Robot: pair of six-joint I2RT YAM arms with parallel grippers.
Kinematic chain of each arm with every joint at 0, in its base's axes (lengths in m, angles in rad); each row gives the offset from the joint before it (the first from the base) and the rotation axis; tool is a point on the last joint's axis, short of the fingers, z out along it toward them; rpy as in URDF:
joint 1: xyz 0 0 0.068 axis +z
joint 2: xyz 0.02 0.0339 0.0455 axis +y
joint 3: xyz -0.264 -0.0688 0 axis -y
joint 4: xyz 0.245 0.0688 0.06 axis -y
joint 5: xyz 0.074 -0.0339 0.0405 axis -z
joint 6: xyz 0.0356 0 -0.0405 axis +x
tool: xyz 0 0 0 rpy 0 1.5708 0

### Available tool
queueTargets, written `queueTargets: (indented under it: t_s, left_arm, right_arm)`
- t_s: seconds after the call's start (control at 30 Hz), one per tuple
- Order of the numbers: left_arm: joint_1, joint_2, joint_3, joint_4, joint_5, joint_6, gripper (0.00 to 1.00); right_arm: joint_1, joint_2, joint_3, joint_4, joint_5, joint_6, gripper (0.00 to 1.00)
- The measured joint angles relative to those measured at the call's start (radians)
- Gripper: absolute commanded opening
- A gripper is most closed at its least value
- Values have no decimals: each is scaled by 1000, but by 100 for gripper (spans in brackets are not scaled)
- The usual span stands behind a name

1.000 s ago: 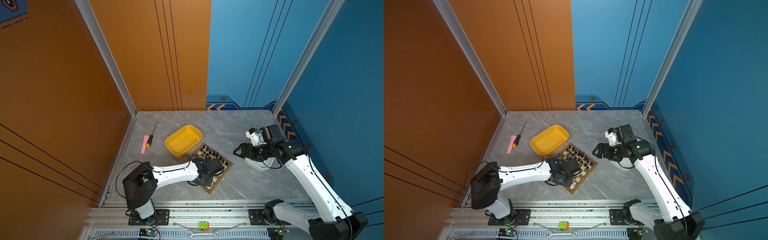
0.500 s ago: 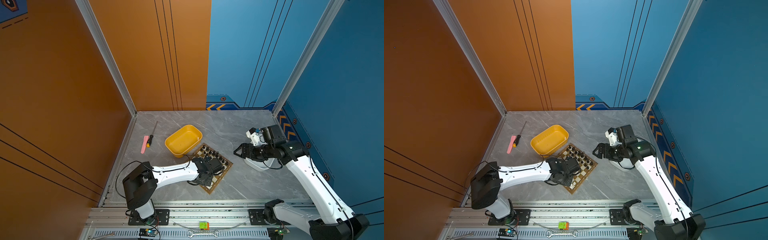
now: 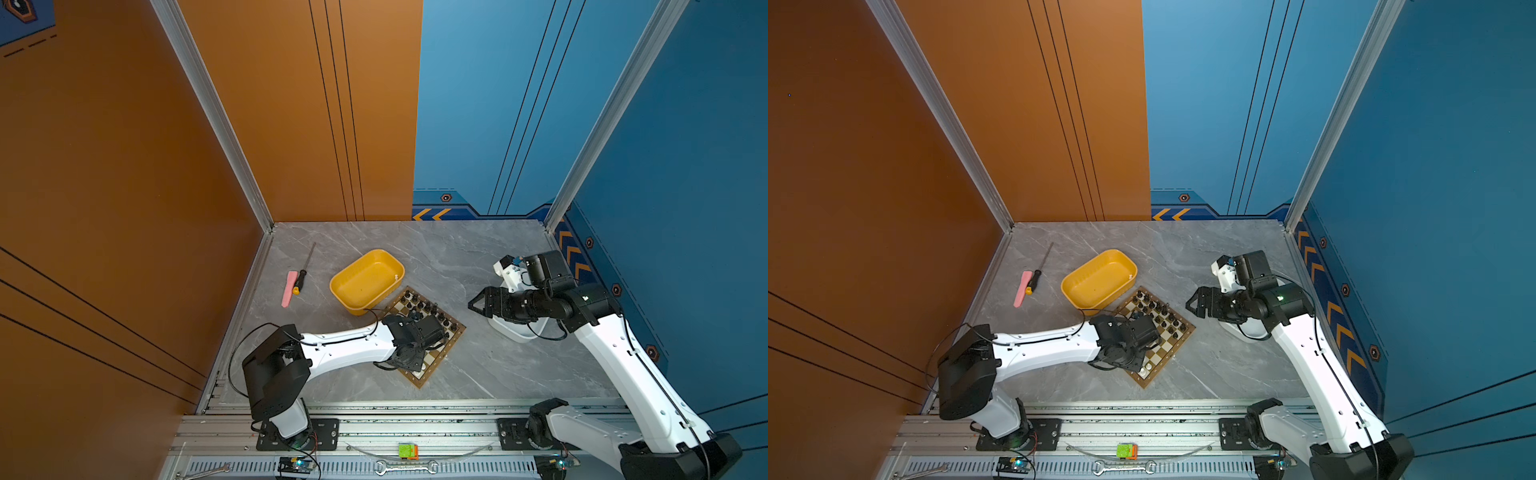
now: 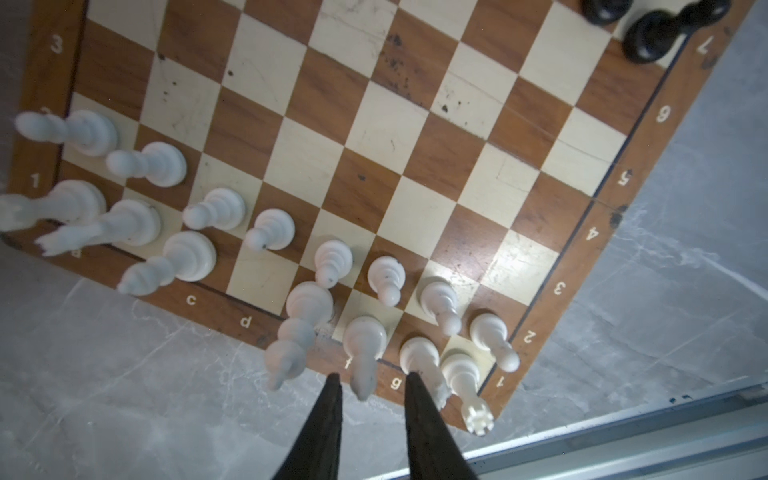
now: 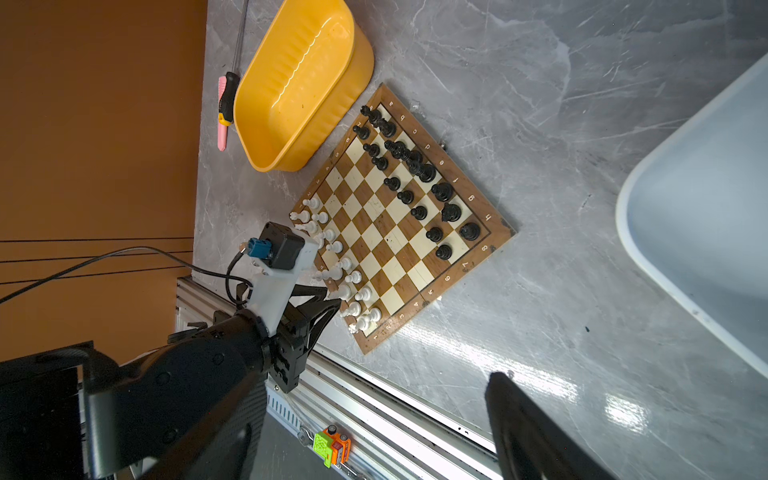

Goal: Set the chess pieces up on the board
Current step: 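Lower the pawn onto a near-rank square and open the left gripper, then move the open left gripper back over the yellow tray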

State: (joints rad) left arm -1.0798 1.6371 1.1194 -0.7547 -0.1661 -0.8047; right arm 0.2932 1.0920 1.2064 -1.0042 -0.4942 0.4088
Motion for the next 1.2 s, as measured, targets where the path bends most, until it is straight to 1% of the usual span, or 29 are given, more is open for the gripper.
queueTargets:
  t_s: [0.3,0.43,0.53,0.6,0.63,0.73,0.83,0.93,1.03,1.13,1.2]
  left_arm:
    - [0,-56,5,-13,-13,0,33]
    - [10,-106,59,-48,-24,4,35]
    - [52,-153,111,-56,-32,23,39]
    - [111,-185,137,-56,-34,38,41]
    - [158,-201,143,-56,-32,48,42]
    - [319,-218,145,-56,-30,85,44]
    - [498,-180,146,-49,-13,135,45]
    - [668,-87,164,-30,32,185,45]
    - [795,44,220,-8,82,225,42]
    - [861,180,301,8,136,255,41]
    - [880,251,343,18,166,267,41]
  right_arm:
    - [0,0,0,0,0,3,86]
    - [0,6,2,0,0,3,85]
    - [0,29,19,1,0,3,86]
    - [0,52,35,3,0,3,86]
    - [0,63,41,8,0,4,86]
    - [0,97,51,29,-1,11,86]
    - [2,143,62,55,-1,19,86]
    - [6,203,91,71,0,26,86]
    - [14,271,135,95,0,33,86]
    - [17,326,176,108,1,39,85]
    - [17,357,204,114,3,43,85]
